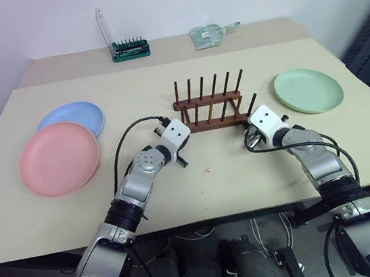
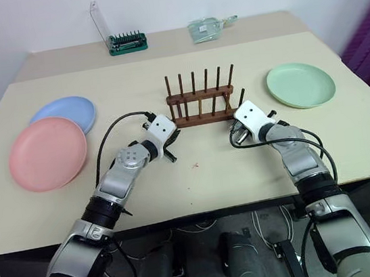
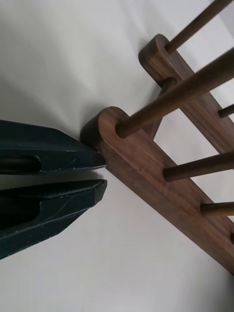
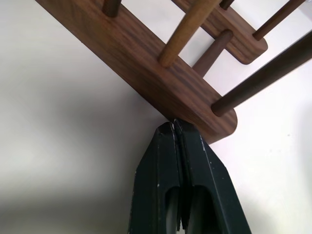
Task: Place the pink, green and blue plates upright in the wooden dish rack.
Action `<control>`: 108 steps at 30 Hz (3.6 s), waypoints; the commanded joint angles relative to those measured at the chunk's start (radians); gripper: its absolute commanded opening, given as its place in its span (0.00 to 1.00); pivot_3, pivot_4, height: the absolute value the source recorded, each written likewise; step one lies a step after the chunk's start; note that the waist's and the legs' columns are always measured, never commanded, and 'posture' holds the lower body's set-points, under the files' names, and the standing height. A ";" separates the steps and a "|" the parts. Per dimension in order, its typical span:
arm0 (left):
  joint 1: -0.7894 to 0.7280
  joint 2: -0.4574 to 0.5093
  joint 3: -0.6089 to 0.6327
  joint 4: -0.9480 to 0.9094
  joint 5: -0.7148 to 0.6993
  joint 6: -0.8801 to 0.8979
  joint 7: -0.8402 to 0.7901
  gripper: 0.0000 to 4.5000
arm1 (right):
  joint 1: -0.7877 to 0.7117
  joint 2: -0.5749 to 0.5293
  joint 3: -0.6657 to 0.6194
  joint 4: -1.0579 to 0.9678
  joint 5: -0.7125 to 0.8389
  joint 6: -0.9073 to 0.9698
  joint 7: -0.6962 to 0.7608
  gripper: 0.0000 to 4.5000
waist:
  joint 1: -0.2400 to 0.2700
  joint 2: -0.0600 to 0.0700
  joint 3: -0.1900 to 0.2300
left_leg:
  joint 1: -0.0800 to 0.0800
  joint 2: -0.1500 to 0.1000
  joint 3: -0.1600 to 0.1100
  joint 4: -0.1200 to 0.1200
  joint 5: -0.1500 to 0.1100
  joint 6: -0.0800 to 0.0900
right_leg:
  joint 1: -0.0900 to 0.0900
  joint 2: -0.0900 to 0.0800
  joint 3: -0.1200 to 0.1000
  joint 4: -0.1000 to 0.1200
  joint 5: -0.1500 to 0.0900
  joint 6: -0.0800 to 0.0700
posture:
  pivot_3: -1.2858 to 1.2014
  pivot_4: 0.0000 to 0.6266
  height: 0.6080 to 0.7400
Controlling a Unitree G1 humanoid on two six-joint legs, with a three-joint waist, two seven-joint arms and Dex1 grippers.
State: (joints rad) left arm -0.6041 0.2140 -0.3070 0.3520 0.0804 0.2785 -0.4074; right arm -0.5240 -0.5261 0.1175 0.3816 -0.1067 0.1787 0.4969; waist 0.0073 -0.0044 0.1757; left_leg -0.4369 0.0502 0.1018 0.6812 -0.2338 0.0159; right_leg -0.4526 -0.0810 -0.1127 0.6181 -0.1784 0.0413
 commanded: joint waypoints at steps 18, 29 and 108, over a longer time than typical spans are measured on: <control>0.155 0.073 0.985 -0.717 -0.296 0.383 0.538 0.93 | 0.039 -0.013 -0.014 -0.338 0.216 0.033 0.293 0.98 | -0.016 -0.001 0.003 | -0.005 0.001 0.000 -0.001 0.000 0.000 | -0.007 0.000 0.001 0.000 0.002 0.004 | 0.52 0.24 0.92; 0.315 -0.172 1.225 -0.914 -0.429 0.749 0.747 0.93 | -0.061 0.023 0.035 -0.199 0.193 -0.068 0.351 0.99 | 0.009 -0.004 0.003 | -0.006 0.000 0.000 0.002 -0.001 0.001 | -0.004 -0.001 0.001 -0.002 0.001 0.003 | 0.52 0.24 0.92; 0.061 0.199 0.403 -0.624 -0.424 0.242 0.178 0.63 | -0.306 0.085 -0.368 -0.409 0.559 0.263 0.015 0.00 | 0.001 -0.008 0.009 | -0.006 0.001 0.003 -0.002 -0.001 0.001 | -0.007 0.001 0.001 -0.002 0.006 0.002 | 0.52 0.24 0.92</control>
State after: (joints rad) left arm -0.5565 0.3996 0.1512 -0.2486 -0.3544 0.5505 -0.1350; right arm -0.8042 -0.4415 -0.1877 0.0455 0.3045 0.3143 0.4932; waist 0.0079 -0.0119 0.1844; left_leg -0.4433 0.0512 0.1043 0.6793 -0.2347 0.0169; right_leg -0.4594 -0.0808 -0.1115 0.6154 -0.1734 0.0420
